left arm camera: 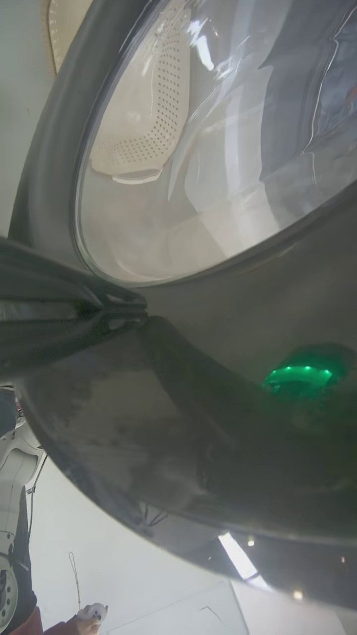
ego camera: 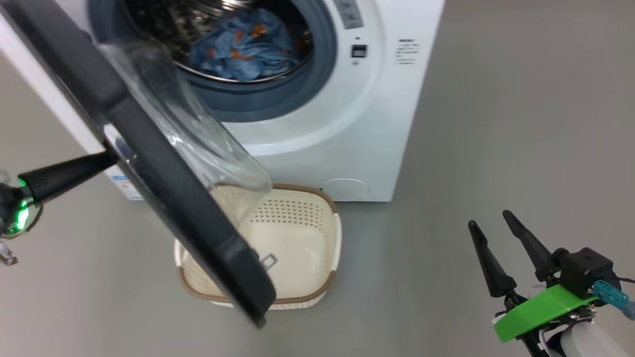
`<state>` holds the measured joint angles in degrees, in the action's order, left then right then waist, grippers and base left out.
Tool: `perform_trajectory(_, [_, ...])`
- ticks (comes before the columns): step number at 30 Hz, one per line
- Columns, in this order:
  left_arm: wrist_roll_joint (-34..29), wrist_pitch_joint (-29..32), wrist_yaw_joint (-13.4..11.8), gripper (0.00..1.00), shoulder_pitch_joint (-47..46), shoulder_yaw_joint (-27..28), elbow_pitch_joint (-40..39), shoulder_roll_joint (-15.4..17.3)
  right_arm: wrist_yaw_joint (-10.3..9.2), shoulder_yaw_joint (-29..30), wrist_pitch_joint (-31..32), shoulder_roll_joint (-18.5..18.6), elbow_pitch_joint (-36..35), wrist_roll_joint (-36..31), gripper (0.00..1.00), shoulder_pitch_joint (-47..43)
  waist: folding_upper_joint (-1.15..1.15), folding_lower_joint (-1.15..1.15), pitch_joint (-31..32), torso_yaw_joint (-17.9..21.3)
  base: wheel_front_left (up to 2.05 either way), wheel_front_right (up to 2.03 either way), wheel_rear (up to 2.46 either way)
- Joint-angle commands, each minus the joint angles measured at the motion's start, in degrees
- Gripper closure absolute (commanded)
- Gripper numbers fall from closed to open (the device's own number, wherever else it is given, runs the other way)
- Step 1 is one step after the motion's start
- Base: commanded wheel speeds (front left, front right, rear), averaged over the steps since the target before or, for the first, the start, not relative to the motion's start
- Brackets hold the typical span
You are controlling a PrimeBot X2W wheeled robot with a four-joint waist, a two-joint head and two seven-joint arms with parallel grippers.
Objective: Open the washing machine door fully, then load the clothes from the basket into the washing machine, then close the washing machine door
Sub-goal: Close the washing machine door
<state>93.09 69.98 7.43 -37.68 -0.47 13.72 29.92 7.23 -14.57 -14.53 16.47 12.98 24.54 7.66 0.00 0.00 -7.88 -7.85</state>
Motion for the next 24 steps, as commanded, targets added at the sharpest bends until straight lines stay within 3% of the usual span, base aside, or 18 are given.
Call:
perform_trajectory(1, [-0.23, -0.62, 0.06, 1.00, -3.21, 2.00, -1.68, 2.13, 0.25, -0.60, -0.47, 0.43, -1.64, -0.73, 0.00, -0.42, 0.00, 0.00, -0.45, 2.36, 0.00, 0.00, 0.00])
perform_trajectory(8, [-1.37, -1.94, 0.06, 1.00, -2.82, 1.62, -2.33, 0.75, 0.25, -0.15, -0.47, 0.30, -1.84, -0.85, 0.00, -0.84, 0.00, 0.00, -0.25, 3.92, 0.00, 0.00, 0.00])
perform_trajectory(18, [-3.41, -4.68, 0.06, 1.00, 0.27, 4.04, -0.68, 2.08, 0.25, 0.17, -0.47, -0.05, -1.71, -0.80, 0.00, -1.71, 0.00, 0.00, 1.02, 2.51, 0.00, 0.00, 0.00])
perform_trajectory(20, [-4.69, -5.97, 0.06, 0.58, 1.75, 4.33, -0.64, 2.51, 0.25, -0.02, -0.47, -0.11, -1.59, -0.69, 0.00, -1.91, 0.00, 0.00, 1.47, 2.00, 0.00, 0.00, 0.00])
perform_trajectory(21, [-5.56, -7.13, 0.06, 0.09, 2.51, 4.69, -0.69, 2.78, 0.25, -0.19, -0.47, -0.10, -1.58, -0.65, 0.00, -1.95, 0.00, 0.00, 1.55, 1.84, 0.00, 0.00, 0.00])
perform_trajectory(22, [-6.30, -8.06, 0.06, 0.00, 3.22, 4.74, -0.77, 2.85, 0.25, -0.20, -0.47, -0.07, -1.55, -0.60, 0.00, -2.02, 0.00, 0.00, 1.74, 1.53, 0.00, 0.00, 0.00])
perform_trajectory(24, [-7.53, -10.04, 0.06, 0.00, 4.69, 4.99, -1.07, 3.00, 0.25, -0.25, -0.47, -0.04, -1.49, -0.54, 0.00, -2.25, 0.00, 0.00, 2.09, 0.93, 0.00, 0.00, 0.00])
